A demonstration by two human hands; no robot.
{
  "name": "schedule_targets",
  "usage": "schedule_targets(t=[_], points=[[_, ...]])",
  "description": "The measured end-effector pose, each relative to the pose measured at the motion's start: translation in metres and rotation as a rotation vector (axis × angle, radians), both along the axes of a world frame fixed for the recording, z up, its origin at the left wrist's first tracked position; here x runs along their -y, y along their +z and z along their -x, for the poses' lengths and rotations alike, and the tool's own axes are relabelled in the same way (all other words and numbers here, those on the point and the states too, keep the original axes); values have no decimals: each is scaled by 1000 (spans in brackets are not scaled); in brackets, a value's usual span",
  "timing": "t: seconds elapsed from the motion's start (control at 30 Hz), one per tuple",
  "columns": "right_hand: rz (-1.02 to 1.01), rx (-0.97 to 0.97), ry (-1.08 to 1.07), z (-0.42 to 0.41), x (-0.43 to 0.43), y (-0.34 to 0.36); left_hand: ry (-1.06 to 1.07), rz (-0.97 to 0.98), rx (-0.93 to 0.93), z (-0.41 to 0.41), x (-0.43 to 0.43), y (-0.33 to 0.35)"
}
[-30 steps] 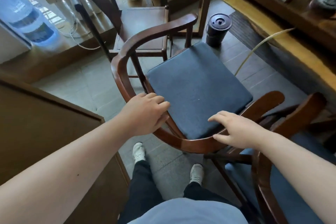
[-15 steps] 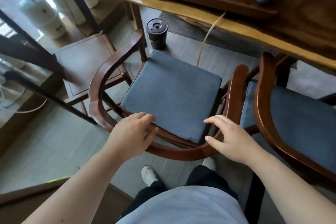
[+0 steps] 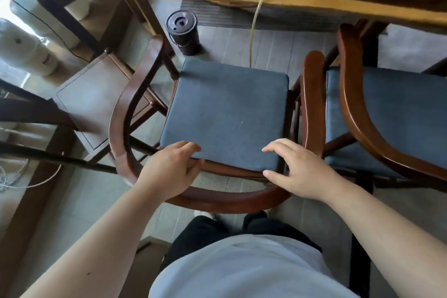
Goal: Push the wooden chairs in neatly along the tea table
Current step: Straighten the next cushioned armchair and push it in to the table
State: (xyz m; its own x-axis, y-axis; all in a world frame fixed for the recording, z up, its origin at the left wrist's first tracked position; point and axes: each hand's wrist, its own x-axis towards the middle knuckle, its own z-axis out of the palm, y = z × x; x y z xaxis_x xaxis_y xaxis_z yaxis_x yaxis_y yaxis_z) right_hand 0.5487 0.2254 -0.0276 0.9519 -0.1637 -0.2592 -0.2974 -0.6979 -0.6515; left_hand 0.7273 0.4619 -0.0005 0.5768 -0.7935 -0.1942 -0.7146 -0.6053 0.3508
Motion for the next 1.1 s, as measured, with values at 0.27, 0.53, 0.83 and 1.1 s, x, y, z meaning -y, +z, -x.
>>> schedule_targets(t=[0.27,0.53,0.83,1.1], points=[[-18,-44,-190,-23,-55,-9,-56,22,-96,-57,-30,-18],[31,-157,-259,-19,-130,-17,-371,10,-115,-94,-62,-39],[330,-57,-178,-10,-148,-21,-660,-59,-167,-92,-96,-44],[403,29,-202,-9,-157,-29,-786,8,-11,-95,-104,-55]])
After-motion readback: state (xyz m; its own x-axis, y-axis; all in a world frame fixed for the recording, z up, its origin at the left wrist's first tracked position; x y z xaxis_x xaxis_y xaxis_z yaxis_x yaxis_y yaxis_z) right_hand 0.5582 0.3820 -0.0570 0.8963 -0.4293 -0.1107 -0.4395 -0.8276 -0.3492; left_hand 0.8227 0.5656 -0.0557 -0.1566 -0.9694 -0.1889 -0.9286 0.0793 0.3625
